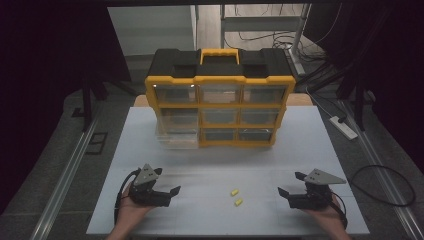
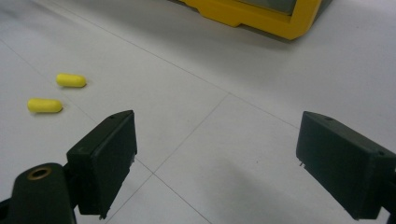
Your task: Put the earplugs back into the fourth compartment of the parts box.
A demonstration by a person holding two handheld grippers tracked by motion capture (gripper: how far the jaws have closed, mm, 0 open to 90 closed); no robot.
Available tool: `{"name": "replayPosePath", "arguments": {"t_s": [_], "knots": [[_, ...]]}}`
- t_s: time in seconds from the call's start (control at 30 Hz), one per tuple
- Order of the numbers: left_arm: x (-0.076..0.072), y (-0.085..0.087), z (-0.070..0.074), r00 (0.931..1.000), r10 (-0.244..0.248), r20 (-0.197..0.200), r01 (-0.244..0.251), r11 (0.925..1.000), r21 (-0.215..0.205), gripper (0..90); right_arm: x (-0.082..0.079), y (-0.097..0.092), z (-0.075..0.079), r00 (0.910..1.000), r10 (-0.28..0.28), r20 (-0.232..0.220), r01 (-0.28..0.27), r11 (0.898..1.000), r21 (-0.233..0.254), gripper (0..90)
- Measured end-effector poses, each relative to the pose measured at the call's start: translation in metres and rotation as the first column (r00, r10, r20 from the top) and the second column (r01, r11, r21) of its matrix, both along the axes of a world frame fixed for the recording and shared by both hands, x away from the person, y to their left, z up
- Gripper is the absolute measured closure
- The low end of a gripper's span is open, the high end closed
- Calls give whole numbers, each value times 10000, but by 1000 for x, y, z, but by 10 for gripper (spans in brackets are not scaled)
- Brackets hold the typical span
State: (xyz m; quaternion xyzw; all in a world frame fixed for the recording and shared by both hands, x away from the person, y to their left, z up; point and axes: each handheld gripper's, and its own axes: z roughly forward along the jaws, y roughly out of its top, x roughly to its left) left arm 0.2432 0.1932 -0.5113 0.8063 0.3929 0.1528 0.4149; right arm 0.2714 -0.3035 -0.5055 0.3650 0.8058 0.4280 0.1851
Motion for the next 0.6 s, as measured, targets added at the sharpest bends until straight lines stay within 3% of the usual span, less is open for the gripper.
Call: {"name": "replayPosePath", "arguments": {"t_s": [0.17, 0.4, 0.6], "knots": [[1, -4, 2, 10000, -85, 3, 85, 10000, -9, 82, 0, 0, 0, 10000, 4, 4, -4, 10000, 3, 133], [2, -15, 8, 9987, -473, 194, 467, 9985, 282, 101, 0, 1, 0, 10000, 48, 32, -47, 9999, -90, 134], [7, -24, 13, 9978, -627, 221, 623, 9978, 208, 100, 0, 1, 0, 10000, 78, 61, -77, 9999, -75, 134]]}}
